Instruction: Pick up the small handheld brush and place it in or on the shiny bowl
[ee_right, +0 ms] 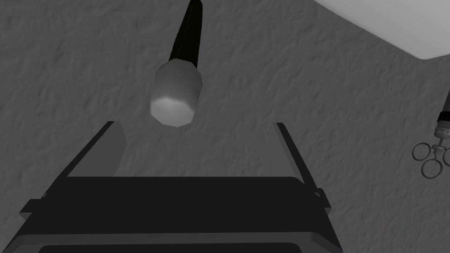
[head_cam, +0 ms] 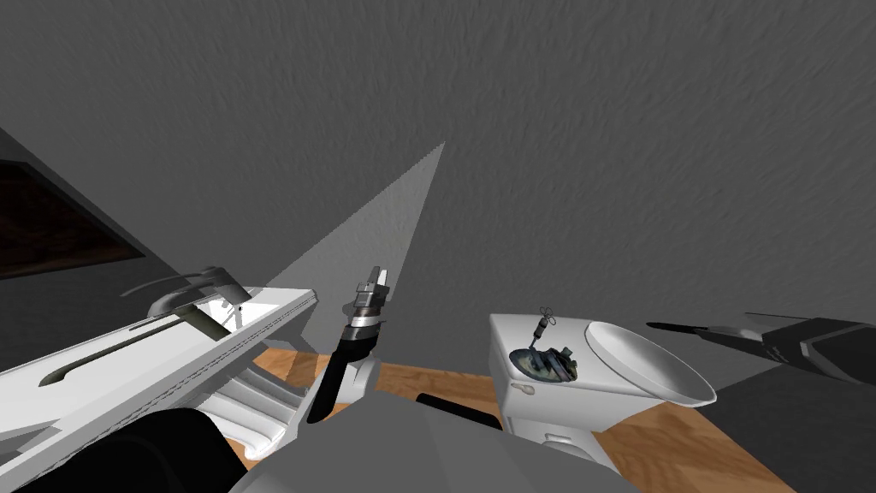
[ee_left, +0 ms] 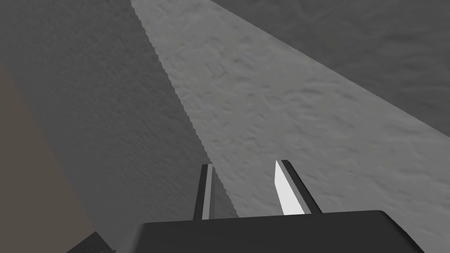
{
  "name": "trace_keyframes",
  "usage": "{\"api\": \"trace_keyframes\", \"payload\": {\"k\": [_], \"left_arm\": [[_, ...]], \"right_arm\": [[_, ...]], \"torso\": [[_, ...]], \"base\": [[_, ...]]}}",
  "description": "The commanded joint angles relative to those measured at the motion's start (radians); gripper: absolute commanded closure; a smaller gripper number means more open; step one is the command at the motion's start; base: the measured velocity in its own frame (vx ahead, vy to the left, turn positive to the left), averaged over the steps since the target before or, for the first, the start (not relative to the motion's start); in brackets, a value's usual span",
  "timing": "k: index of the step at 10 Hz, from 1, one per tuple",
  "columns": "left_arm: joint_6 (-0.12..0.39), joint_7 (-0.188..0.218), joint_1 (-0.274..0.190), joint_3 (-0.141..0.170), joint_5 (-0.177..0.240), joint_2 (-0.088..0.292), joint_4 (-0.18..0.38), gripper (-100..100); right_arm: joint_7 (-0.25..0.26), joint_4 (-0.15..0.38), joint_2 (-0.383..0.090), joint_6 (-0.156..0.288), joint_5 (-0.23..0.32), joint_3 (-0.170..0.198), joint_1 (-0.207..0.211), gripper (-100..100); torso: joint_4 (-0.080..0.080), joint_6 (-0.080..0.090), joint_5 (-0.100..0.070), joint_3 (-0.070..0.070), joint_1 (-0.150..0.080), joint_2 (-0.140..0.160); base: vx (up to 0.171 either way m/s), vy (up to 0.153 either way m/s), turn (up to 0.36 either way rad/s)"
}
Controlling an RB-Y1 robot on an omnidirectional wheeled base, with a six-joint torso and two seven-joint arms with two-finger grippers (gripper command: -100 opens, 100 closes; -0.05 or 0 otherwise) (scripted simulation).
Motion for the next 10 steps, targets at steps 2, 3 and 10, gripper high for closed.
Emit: {"api": "trace_keyframes", "payload": {"k": [2, 3, 10], "left_arm": [[0.0, 0.0, 0.0, 0.0, 0.0, 0.0, 0.0, 0], [0.0, 0.0, 0.0, 0.0, 0.0, 0.0, 0.0, 0], [0.0, 0.0, 0.0, 0.0, 0.0, 0.0, 0.0, 0]], "right_arm": [[0.0, 0.0, 0.0, 0.0, 0.0, 0.0, 0.0, 0], [-0.033, 0.031, -0.001, -0.025, 0.012, -0.049, 0.034, -100], [-0.147, 0.14, -0.004, -0.113, 0.054, -0.223, 0.152, -100]], "torso": [[0.0, 0.0, 0.0, 0.0, 0.0, 0.0], [0.0, 0.0, 0.0, 0.0, 0.0, 0.0], [0.001, 0.0, 0.0, 0.002, 0.001, 0.003]], "base": [[0.0, 0.0, 0.0], [-0.04, 0.012, 0.114], [-0.054, 0.012, 0.092]]}}
